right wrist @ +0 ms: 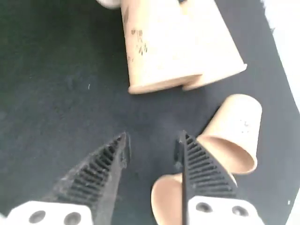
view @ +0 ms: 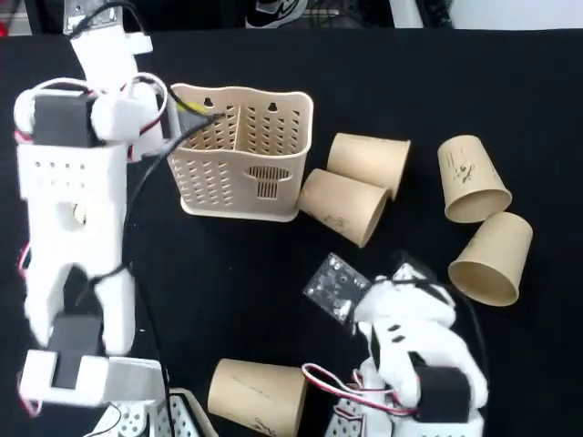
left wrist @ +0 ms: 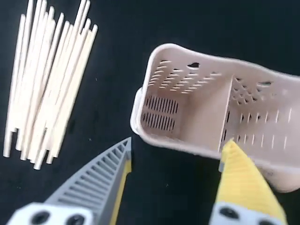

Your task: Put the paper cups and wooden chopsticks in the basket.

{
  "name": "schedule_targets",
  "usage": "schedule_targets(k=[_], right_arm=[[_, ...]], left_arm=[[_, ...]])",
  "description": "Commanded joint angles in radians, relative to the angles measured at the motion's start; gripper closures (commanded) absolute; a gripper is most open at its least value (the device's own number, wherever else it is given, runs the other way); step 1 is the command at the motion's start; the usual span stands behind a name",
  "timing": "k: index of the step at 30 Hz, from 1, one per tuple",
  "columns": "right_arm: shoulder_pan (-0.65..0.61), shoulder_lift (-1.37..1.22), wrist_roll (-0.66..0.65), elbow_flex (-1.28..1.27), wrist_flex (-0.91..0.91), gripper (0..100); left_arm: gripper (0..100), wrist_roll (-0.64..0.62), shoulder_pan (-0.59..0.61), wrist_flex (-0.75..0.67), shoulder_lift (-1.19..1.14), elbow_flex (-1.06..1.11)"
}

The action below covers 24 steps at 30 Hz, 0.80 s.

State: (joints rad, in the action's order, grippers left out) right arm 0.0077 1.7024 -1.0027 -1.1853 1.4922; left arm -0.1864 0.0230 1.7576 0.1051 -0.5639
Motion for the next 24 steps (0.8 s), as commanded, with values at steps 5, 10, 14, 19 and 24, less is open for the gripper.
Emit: schedule_targets(k=[5,10,14,19,24], right_arm=[[0.011,-0.504,-0.028,0.378,0.083,82.1],[0.012,-0.690,0.118,0.441,0.077,82.2],[0.014,-0.727,0.204,0.443,0.060,82.2],[0.043,-0.797,0.282,0.446,0.061,82.2],[0.121,-0.954,0.288,0.495,0.060,82.2]], left_arm=[[70,0.304,-0.001,0.006,0.546,0.429],[70,0.519,-0.002,0.006,0.933,0.883],[70,0.740,-0.001,0.006,1.178,1.162],[70,0.902,-0.010,0.000,1.267,1.211],[70,1.023,-0.022,-0.023,1.214,1.276]])
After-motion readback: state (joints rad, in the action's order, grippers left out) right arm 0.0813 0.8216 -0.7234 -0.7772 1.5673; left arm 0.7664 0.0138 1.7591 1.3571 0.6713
